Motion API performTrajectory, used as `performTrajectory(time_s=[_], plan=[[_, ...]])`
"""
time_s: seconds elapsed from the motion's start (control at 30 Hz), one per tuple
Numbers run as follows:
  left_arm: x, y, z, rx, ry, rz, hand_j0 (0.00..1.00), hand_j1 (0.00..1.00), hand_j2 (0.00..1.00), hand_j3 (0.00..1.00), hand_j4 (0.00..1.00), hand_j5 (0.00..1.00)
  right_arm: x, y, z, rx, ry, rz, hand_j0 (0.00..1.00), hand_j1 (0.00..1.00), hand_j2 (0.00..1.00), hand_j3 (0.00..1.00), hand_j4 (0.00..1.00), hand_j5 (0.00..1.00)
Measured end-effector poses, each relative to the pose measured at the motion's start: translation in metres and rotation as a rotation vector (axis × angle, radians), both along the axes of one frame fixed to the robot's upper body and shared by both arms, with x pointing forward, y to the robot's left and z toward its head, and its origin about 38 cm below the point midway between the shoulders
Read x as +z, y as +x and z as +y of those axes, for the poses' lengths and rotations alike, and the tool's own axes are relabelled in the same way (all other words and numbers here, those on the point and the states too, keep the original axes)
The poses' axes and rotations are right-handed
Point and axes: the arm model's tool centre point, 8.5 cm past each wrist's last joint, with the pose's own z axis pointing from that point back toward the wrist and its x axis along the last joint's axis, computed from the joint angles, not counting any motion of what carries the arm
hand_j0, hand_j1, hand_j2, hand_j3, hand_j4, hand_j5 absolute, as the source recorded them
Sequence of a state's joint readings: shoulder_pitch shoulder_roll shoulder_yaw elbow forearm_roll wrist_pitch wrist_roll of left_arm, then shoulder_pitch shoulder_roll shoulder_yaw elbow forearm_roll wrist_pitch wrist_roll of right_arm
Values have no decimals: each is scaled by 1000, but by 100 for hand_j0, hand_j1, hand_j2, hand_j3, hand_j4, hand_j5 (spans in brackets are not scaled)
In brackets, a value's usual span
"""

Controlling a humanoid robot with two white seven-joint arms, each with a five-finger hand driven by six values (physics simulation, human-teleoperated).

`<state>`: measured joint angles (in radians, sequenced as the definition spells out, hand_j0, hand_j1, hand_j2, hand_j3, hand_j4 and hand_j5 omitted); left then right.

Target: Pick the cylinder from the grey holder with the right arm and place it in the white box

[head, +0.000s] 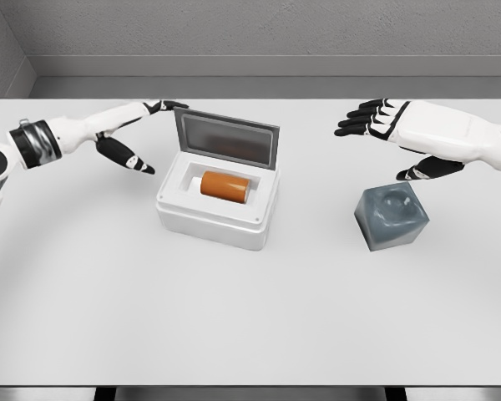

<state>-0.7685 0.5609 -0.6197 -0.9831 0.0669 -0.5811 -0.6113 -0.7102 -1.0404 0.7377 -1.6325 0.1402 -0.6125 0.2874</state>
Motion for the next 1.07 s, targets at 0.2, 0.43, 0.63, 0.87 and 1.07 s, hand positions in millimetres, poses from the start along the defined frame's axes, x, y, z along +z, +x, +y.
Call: performTrajectory(time_s=[0.2,0.43,0.63,0.87,1.07], plan=[[6,-9,5,-17,-13,-12,100,100,100,100,100,100,0,0,0,1,1,0,100,100,100,100,100,100],[13,-18,8,-35,-18,-27,100,100,100,100,100,100,0,0,0,1,1,1,100,100,100,100,100,100],[9,-24,28,-3,4,-11,100,100,100,100,100,100,-1,0,1,2,1,2,100,100,100,100,100,100],[1,-39,62,46,0,3,100,100,100,100,100,100,-9,-3,0,0,-4,26,100,100,100,100,100,100],[8,-45,86,95,-29,-10,100,100,100,100,100,100,-18,-3,-6,-9,-42,70,100,100,100,100,100,100]])
